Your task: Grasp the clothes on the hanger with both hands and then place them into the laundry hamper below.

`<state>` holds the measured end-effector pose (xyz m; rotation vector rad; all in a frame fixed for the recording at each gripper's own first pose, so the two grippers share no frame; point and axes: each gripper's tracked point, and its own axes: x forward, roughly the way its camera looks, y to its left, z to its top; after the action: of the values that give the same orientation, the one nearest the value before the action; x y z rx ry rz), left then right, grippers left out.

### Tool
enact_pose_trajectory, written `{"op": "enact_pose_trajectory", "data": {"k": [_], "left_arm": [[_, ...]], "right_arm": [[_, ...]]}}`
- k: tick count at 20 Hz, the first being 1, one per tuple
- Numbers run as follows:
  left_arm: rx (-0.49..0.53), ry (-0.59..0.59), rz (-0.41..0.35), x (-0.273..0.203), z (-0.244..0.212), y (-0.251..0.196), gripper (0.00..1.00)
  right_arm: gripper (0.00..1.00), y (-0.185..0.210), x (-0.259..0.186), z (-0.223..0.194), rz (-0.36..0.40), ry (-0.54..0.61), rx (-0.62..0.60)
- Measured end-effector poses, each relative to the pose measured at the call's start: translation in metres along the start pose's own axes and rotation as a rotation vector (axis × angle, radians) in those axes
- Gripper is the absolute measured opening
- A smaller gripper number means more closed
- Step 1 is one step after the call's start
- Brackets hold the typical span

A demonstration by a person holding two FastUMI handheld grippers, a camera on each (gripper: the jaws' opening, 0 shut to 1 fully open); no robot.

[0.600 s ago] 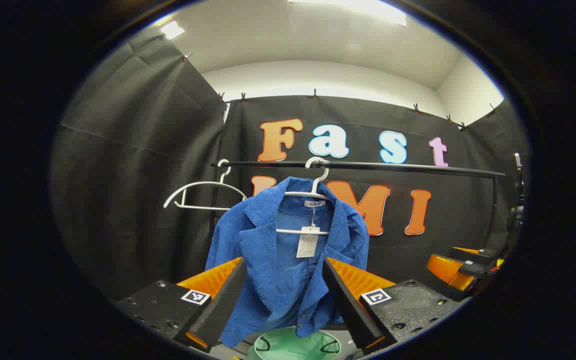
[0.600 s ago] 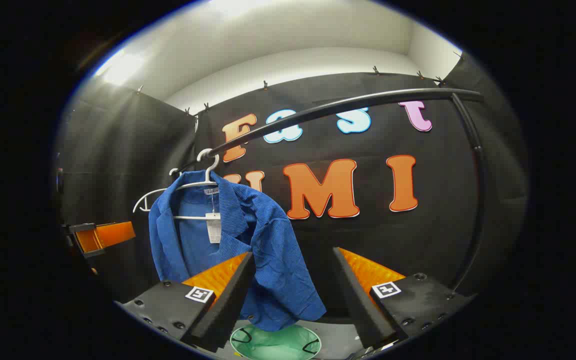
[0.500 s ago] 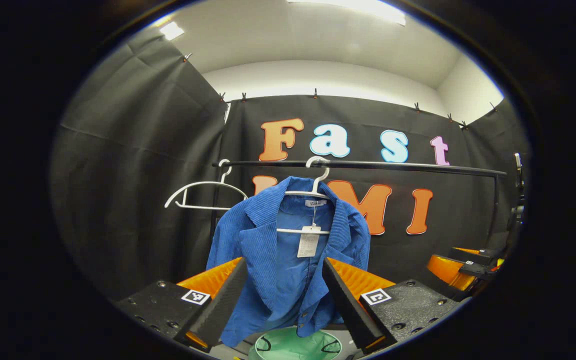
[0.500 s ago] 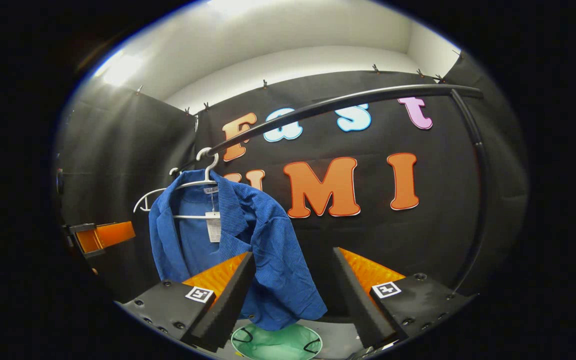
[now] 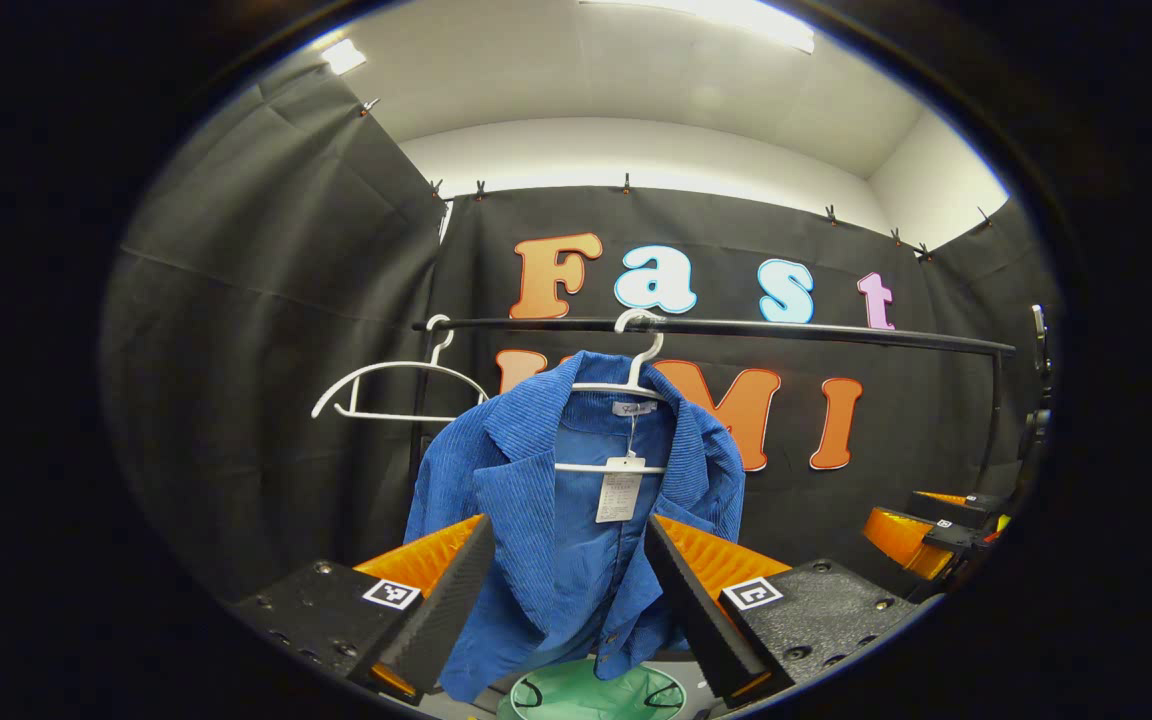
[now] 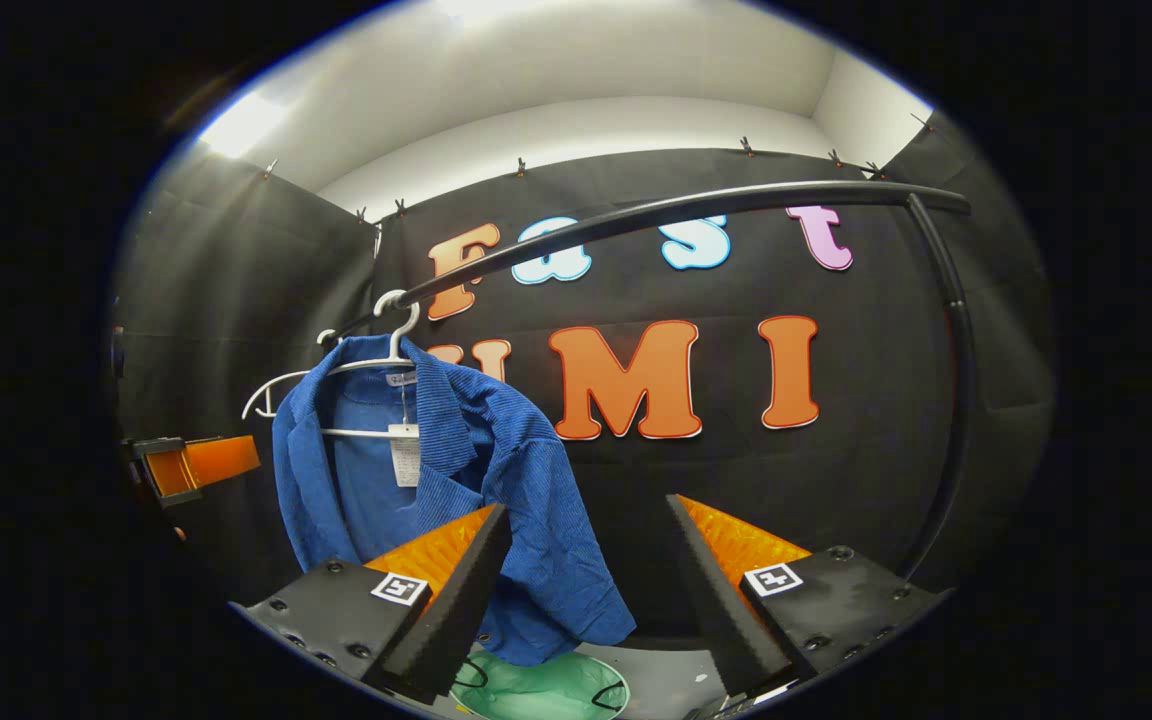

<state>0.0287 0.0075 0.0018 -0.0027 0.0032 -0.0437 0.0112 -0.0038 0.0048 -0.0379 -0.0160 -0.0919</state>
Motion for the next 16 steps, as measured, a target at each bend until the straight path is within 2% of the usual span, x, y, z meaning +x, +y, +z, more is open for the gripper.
{"op": "enact_pose_trajectory", "data": {"k": [1,3,4,11,12,15,16], "left_arm": [[-0.001,0.0,-0.008,0.003,0.001,0.001,0.92],[-0.001,0.009,-0.024,0.008,-0.001,0.004,0.92],[0.0,0.009,-0.028,0.01,-0.001,0.005,0.92],[-0.007,0.021,-0.041,0.014,-0.006,0.012,0.92],[-0.006,0.023,-0.038,0.014,-0.007,0.014,0.95],[-0.011,0.032,-0.031,0.015,-0.01,0.02,0.95],[-0.013,0.035,-0.03,0.015,-0.011,0.022,0.92]], "right_arm": [[0.92,0.001,0.0,0.002,-0.013,-0.003,0.001],[0.92,0.004,0.0,0.002,-0.032,-0.007,0.003],[0.99,0.006,0.0,0.003,-0.036,-0.01,0.003],[0.99,0.018,0.001,0.0,-0.044,-0.006,-0.008],[0.99,0.021,0.001,0.0,-0.04,-0.003,-0.008],[0.99,0.032,0.002,-0.002,-0.026,0.003,-0.01],[0.99,0.035,0.002,-0.003,-0.022,0.004,-0.011]]}}
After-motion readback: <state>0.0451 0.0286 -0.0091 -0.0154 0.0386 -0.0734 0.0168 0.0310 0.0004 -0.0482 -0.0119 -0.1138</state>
